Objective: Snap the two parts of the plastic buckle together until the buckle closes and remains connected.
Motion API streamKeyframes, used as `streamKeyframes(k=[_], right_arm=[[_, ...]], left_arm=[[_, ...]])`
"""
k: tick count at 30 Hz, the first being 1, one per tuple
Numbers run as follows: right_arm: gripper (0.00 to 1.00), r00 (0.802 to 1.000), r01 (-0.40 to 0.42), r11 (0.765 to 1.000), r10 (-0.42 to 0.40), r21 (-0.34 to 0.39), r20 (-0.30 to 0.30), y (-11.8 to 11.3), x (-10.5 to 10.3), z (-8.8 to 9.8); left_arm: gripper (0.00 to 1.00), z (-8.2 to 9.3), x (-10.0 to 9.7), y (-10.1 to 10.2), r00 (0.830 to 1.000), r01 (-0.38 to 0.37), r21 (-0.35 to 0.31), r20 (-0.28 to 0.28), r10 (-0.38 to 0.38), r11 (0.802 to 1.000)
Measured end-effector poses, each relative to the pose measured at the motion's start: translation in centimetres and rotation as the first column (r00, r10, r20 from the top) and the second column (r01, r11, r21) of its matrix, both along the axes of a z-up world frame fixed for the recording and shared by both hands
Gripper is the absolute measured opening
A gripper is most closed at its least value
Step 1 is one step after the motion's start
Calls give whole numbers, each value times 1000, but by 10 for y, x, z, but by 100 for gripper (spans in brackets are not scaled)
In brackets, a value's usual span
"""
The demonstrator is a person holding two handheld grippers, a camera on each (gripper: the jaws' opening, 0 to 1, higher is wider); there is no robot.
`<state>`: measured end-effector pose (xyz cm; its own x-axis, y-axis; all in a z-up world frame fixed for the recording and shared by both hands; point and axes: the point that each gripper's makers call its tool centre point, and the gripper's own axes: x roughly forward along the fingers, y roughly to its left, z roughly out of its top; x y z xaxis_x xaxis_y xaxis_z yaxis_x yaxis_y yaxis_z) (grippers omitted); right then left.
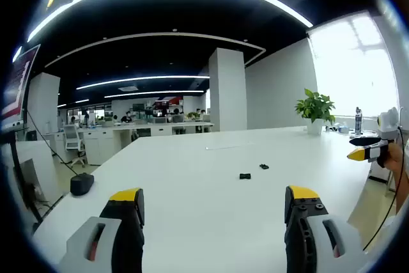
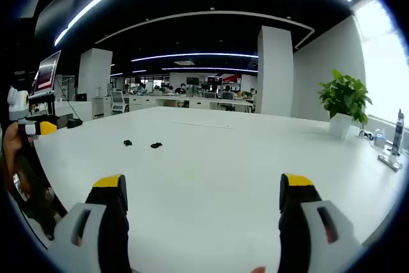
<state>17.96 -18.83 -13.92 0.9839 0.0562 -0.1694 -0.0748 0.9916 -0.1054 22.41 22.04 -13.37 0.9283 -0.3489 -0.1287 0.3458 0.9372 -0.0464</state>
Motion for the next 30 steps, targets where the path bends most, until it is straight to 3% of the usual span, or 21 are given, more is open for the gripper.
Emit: streamKeyframes(k=[12, 30], right_arm=[[100, 1000, 27, 999, -27, 23, 9, -11, -11, 1], [100, 1000, -3, 999, 3, 54, 5, -3, -6, -1]], left_arm=[[99, -3, -5, -2, 1000, 4, 7, -18, -4, 1000], [99, -7, -4, -3, 999, -3, 18, -42, 4, 1000]])
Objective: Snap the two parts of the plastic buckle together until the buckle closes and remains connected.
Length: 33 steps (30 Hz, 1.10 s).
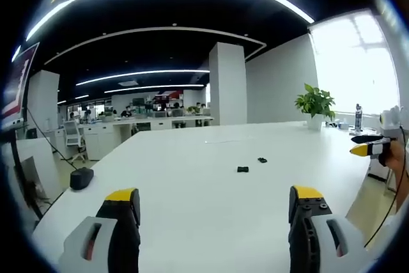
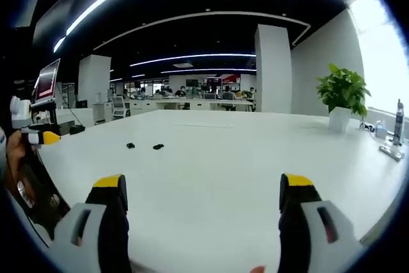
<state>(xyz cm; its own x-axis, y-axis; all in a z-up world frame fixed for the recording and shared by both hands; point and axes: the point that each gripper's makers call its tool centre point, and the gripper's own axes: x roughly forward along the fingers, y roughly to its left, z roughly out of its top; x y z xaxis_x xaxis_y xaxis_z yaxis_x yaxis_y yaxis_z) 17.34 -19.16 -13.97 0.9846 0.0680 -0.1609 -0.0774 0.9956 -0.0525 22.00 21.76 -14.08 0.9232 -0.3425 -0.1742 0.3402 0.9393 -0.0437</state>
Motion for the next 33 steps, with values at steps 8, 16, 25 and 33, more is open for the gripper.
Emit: streamKeyframes(k=[8, 16, 25, 33], right_arm=[[99, 1000, -18, 1000, 18, 1, -9, 5, 9, -1], [99, 998, -52, 999, 51, -6, -23, 12, 19, -2], [99, 994, -100, 995, 99, -10, -37, 20, 36, -6], [98, 987, -146, 989, 145, 4, -61, 27, 52, -12]], left_arm=[[98, 0, 2, 1, 1000, -1, -1, -4, 1, 1000], [97, -4, 4, -2, 1000, 8, 2, -18, -8, 1000], [97, -9, 7, -4, 999, 17, 5, -36, -17, 1000], [97, -10, 10, -8, 999, 27, 16, -41, -27, 999]])
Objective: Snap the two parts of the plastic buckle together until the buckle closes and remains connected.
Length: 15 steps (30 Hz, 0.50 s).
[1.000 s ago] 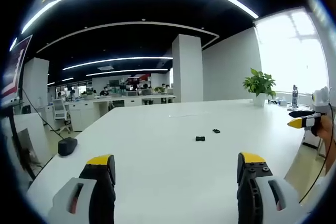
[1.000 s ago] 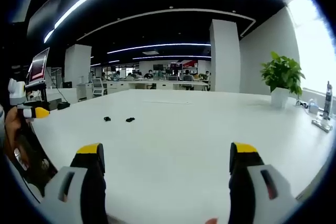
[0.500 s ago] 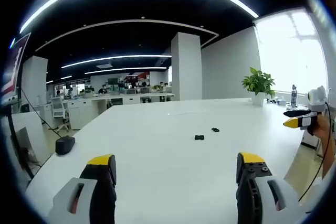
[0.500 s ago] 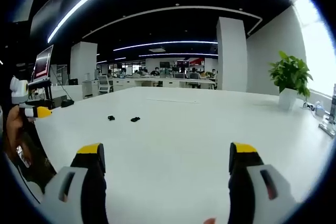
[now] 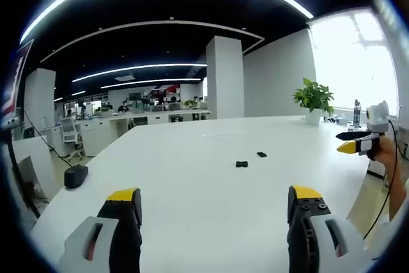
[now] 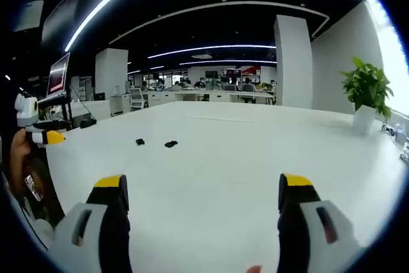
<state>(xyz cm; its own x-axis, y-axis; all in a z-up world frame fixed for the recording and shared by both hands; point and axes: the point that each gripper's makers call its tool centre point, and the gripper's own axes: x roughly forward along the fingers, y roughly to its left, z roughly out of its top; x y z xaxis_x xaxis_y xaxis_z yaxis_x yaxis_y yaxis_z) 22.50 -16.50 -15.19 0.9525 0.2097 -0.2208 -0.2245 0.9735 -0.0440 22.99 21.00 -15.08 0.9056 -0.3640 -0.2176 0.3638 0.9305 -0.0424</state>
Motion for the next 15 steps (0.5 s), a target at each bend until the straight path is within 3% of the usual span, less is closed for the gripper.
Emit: streamKeyframes(k=[15], right_arm=[[98, 997, -81, 996, 81, -39, -13, 14, 26, 2]], left_arm=[[97, -4, 4, -8, 999, 36, 20, -13, -36, 999]])
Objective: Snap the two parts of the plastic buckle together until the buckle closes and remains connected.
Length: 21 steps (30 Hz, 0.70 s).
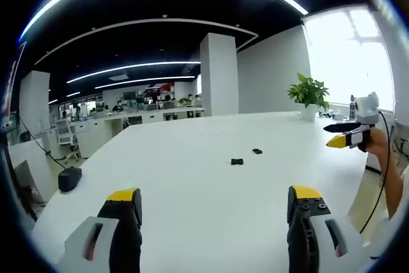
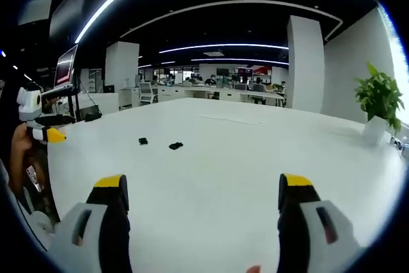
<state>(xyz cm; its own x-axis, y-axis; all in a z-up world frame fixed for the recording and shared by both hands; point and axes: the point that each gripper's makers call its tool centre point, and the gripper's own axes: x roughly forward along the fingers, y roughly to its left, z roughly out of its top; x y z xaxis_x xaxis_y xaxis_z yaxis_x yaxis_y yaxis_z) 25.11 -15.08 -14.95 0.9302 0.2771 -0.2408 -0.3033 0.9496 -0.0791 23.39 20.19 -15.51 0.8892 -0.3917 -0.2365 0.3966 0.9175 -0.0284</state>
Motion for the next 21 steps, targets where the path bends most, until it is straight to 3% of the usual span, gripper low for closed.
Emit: streamKeyframes(k=[21], right_arm=[[99, 999, -35, 999, 35, 17, 20, 7, 22, 2]], left_arm=[[96, 0, 0, -1, 1000, 7, 6, -1, -6, 1000]])
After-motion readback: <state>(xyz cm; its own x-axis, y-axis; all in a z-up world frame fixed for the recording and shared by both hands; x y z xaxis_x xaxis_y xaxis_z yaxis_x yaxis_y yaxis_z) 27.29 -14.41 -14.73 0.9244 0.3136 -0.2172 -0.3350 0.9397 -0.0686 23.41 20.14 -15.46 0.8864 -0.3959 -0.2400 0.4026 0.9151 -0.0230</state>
